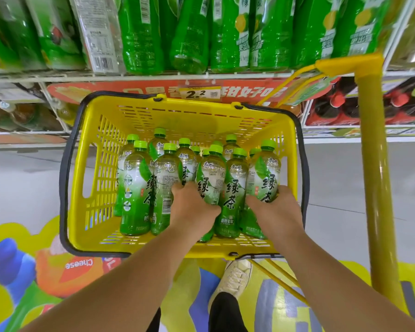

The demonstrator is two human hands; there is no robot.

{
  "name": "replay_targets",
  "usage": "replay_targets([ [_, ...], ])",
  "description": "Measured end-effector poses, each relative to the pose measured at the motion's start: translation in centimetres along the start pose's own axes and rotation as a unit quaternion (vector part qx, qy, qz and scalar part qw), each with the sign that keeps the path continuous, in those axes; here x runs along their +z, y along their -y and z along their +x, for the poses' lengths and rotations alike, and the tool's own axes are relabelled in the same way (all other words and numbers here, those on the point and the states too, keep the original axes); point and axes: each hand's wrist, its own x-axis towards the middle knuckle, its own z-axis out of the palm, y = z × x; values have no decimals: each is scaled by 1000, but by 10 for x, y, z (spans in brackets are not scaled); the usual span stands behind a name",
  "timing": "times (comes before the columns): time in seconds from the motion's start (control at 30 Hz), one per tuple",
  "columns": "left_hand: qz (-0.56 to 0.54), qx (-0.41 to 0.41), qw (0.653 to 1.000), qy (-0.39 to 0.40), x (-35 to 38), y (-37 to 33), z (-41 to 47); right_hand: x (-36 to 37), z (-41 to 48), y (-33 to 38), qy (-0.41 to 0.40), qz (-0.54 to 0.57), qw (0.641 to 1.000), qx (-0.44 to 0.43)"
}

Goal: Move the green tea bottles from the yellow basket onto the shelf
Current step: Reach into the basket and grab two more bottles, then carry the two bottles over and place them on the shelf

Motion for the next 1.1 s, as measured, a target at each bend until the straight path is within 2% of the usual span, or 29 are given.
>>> replay_targets([
  [0.2, -127, 28, 991, -22, -32, 7, -29, -21, -26, 22, 13, -44, 996, -75],
  [0.4, -169, 29, 985, -32, -107, -11, -96, -65, -94, 72, 0, -48, 988, -148],
  [0.7, -175, 126, 964, -156, -258, -56, -230, -128, -244, 177, -32, -35, 968, -245],
  [0.93, -207, 175, 935, -227, -358, -48, -306, -141, -350, 252, -71, -35, 936, -342],
  [1.1, -239, 193, 911, -274, -419, -16, -342, -120, -413, 303, -60, -39, 918, -389],
])
